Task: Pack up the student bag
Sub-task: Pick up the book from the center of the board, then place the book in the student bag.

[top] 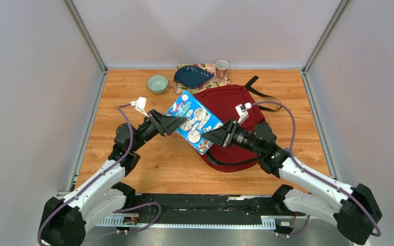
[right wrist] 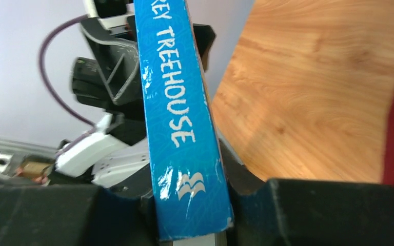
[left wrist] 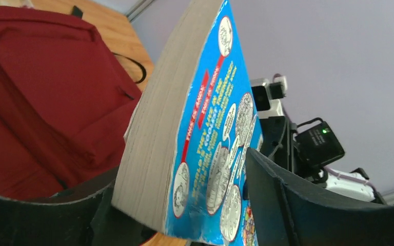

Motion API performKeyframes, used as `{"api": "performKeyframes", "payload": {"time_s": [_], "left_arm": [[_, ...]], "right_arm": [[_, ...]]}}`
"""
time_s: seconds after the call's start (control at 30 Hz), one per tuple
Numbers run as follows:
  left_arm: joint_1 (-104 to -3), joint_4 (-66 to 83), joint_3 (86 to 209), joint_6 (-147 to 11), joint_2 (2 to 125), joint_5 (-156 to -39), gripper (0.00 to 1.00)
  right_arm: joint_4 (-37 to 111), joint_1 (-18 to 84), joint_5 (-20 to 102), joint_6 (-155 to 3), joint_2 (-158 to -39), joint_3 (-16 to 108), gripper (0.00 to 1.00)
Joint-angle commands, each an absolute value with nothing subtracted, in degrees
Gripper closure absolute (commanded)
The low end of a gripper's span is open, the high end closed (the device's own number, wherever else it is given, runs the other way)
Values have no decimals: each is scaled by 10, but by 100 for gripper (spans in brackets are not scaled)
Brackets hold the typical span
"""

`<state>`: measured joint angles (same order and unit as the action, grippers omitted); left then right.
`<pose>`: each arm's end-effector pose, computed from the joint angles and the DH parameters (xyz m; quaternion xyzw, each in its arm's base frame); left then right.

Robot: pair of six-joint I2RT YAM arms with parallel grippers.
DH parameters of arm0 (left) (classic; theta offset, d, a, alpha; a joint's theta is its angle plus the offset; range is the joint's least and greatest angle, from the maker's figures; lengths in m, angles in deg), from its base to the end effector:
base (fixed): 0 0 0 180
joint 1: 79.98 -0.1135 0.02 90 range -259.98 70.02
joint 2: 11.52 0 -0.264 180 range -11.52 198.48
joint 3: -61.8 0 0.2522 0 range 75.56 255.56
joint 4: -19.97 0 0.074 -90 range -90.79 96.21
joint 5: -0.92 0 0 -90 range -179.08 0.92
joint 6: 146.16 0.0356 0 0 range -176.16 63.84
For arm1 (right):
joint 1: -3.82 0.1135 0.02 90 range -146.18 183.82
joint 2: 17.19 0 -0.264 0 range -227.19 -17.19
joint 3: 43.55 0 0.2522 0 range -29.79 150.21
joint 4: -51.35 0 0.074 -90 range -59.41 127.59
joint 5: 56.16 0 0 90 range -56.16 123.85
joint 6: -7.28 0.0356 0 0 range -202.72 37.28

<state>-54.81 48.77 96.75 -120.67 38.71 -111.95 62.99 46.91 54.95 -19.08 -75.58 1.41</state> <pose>0.1735 -0.0968 0.2749 -0.0576 0.6237 -0.6298 0.4593 0.1622 0.1693 0.2764 0.0005 0.7173 0.6275 0.3027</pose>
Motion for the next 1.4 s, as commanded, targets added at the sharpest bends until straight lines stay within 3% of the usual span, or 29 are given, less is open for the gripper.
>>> {"api": "performKeyframes", "payload": {"time_s": [0.0, 0.13, 0.3, 0.5, 0.8, 1.37], "left_arm": [[-546, 205, 1074, -1017, 376, -1153, 25], [-545, 88, 1098, -954, 375, -1123, 25], [-517, 37, 1118, -906, 393, -1079, 23], [-367, -12, 1226, -792, 494, -990, 23], [-143, -52, 1411, -571, 719, -915, 21], [-105, -51, 1538, -527, 898, -1017, 19]], "right_arm": [[456, 466, 380, -296, -661, 61, 100], [252, 466, 227, -345, -581, 105, 100], [134, 466, 81, -363, -482, 130, 100], [14, 465, -52, -353, -427, 164, 100], [-69, 466, -130, -334, -378, 187, 100], [-137, 465, -169, -313, -315, 199, 100]]}}
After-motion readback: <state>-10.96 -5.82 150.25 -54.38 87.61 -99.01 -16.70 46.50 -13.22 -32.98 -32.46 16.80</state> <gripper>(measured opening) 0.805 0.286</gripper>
